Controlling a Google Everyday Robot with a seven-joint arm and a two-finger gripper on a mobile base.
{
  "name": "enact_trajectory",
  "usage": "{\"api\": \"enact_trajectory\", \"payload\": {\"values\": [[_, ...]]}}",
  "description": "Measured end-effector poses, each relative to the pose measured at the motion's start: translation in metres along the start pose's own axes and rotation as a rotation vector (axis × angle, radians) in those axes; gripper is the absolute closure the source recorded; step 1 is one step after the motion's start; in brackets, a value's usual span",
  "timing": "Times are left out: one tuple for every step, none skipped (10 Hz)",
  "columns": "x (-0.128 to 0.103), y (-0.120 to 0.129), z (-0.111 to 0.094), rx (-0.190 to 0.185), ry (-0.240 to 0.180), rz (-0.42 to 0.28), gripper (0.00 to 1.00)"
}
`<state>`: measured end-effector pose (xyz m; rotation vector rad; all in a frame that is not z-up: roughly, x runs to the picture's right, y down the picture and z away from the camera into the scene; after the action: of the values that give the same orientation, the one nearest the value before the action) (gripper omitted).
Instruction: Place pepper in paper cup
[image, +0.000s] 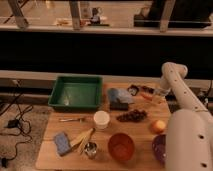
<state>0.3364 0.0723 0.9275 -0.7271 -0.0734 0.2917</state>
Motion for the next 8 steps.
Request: {"api": "enact_trajectory", "payload": {"values": [[-0.006, 0.004, -0.005, 0.001, 0.0, -0.017, 0.96], [-0.009, 0.009, -0.011, 0.003, -0.001, -0.032, 0.96], [-0.009, 0.012, -0.016, 0.006, 0.001, -0.041, 0.96], [-0.008, 0.019, -0.026, 0.014, 0.002, -0.053, 0.96], [-0.009, 0.022, -0.032, 0.02, 0.004, -0.062, 0.96], [-0.011, 0.026, -0.04, 0.03, 0.007, -0.076, 0.96], [-0.013, 0.03, -0.046, 0.038, 0.013, -0.092, 0.96], [-0.015, 0.034, -0.05, 0.043, 0.021, -0.108, 0.96]]}}
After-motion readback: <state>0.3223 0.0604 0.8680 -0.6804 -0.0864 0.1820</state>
